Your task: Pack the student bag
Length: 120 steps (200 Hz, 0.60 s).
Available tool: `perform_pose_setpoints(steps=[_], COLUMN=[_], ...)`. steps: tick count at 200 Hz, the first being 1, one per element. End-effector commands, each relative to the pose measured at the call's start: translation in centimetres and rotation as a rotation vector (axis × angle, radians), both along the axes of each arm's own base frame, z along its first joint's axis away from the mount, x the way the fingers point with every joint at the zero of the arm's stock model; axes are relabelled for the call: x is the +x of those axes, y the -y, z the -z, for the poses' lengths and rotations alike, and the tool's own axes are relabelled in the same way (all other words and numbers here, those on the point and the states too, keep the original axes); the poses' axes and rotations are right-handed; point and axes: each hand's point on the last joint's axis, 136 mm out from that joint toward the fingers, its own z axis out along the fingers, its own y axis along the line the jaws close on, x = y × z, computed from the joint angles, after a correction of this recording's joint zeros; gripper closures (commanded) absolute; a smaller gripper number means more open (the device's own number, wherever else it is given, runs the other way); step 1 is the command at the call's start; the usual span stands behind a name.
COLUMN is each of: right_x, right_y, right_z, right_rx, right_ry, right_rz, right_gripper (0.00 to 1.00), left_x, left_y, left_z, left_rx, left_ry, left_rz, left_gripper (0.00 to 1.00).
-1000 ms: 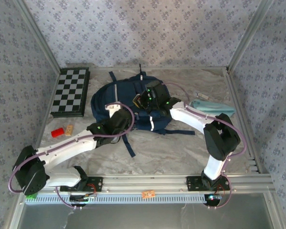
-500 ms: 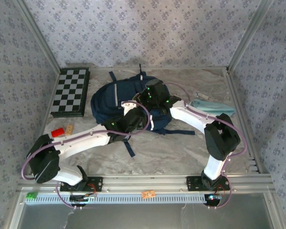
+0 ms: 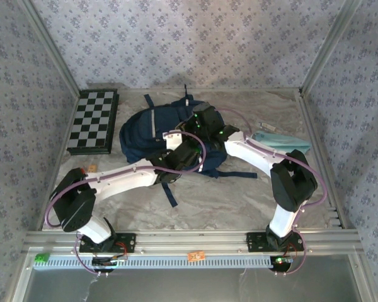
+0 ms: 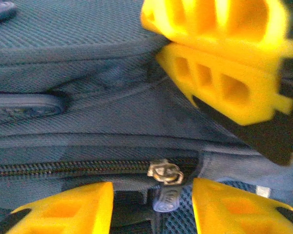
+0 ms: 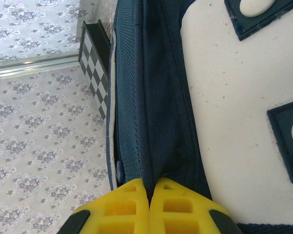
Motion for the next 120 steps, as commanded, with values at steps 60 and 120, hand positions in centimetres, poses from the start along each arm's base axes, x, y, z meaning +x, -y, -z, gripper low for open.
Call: perform_pose_setpoints(steps=[60, 120], right_x=[0.1, 0.1], right_y=[-2.0, -2.0], right_z=[-7.1, -7.1], right_rx=[0.134, 0.100], right_ry=[0.152, 0.172], right_rz=[-0.045, -0.064], right_gripper=[1.00, 1.00], left_x=[1.8, 1.2], left_y=[-0.4, -1.3], left_z=[-1.7, -2.3], left_rx=[-0.043, -0.084], left_ry=[0.060, 0.028], left_rz=[0.007, 0.061], left_gripper=[0.85, 0.99])
